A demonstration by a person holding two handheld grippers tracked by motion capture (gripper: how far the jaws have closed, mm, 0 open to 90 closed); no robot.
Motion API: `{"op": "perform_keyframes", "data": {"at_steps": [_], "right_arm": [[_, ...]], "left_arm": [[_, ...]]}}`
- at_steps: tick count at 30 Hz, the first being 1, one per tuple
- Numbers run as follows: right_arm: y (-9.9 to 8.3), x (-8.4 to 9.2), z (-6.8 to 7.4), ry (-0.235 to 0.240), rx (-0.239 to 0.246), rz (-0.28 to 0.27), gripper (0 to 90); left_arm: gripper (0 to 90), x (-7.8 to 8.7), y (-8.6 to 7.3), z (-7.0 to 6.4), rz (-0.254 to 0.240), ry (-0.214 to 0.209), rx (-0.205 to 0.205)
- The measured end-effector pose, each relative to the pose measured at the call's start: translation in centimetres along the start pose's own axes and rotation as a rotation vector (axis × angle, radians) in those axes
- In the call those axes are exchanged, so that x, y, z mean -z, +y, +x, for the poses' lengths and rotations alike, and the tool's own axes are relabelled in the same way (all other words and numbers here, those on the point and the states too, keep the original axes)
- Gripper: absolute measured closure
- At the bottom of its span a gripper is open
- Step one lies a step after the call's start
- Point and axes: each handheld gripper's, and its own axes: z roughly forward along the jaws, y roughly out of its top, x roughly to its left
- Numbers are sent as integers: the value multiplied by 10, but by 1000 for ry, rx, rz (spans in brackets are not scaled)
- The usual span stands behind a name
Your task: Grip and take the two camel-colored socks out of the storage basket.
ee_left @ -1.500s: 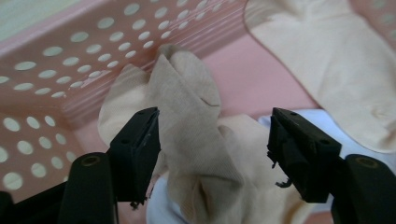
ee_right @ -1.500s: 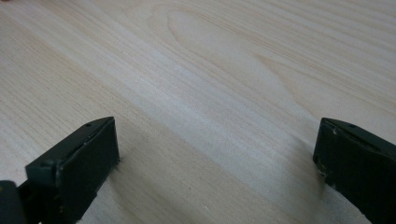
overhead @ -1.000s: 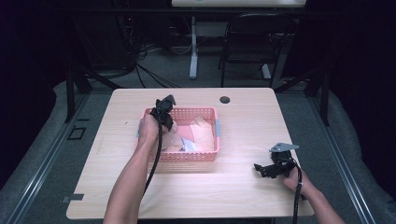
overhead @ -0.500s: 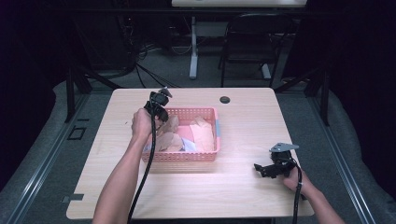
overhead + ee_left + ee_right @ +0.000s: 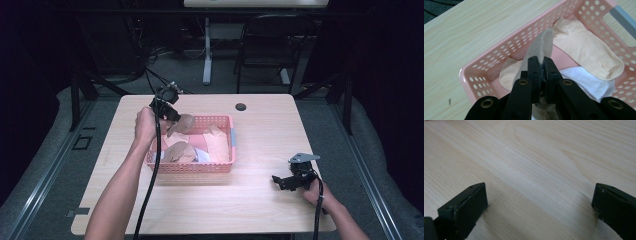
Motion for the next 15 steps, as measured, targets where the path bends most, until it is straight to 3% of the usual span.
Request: {"op": "perform_keyframes", "data": {"at_steps": [9, 15], "right_arm": [[0, 0, 0, 4, -3, -3, 0], [0, 0, 0, 3, -3, -3, 0]], "left_arm": [[858, 20, -1, 3, -29, -30, 10], [858, 27, 1, 1, -41, -45, -8]]}}
